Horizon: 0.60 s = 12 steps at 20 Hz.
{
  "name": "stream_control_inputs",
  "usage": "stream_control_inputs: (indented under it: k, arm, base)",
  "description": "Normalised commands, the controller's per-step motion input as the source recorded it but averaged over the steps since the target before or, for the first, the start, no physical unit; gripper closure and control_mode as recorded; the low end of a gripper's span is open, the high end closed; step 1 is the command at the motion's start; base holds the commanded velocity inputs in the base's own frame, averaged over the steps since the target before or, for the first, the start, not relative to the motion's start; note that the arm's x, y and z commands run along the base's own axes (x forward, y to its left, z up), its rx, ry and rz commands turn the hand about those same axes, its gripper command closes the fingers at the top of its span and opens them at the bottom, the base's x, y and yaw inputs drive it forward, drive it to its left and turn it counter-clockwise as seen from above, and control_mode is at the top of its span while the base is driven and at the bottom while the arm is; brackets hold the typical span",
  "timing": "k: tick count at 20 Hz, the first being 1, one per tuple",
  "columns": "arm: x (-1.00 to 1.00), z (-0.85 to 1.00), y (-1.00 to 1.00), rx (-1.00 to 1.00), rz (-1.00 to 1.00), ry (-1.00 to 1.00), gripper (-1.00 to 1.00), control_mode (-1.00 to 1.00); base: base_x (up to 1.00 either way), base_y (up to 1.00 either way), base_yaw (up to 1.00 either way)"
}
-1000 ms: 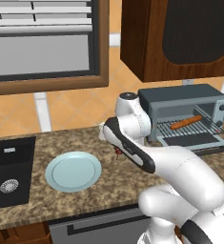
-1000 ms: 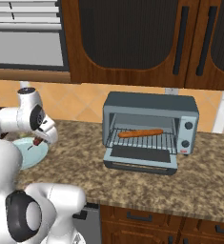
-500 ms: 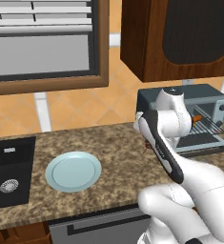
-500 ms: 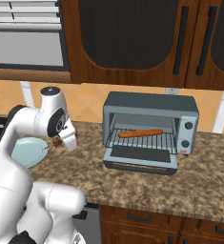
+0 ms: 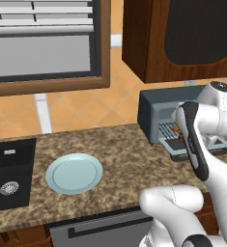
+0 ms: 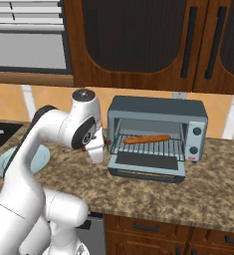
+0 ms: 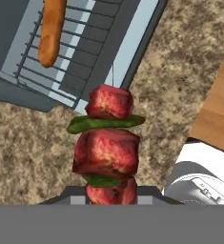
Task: Pick up the kebab skewer and baguette bread, and place them inside the toaster oven. Close the toaster oven door and start by setting the timer.
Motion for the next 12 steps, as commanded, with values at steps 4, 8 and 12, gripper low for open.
stream_control_inputs:
  k: [4,8,12]
  arm:
    - [0.03,0.38,-1.0,0.14,-0.18,-0.04,1.0,-1.0]
    - [0.09,0.19,-0.82,0.19,-0.06,-0.12,1.0,-1.0]
    - [0.21,0.0,-0.24,0.14,0.0,-0.19,1.0,-1.0]
  base:
    - [0.0,0.0,0.0]
    - [0.0,0.0,0.0]
    - [0.0,0.0,0.0]
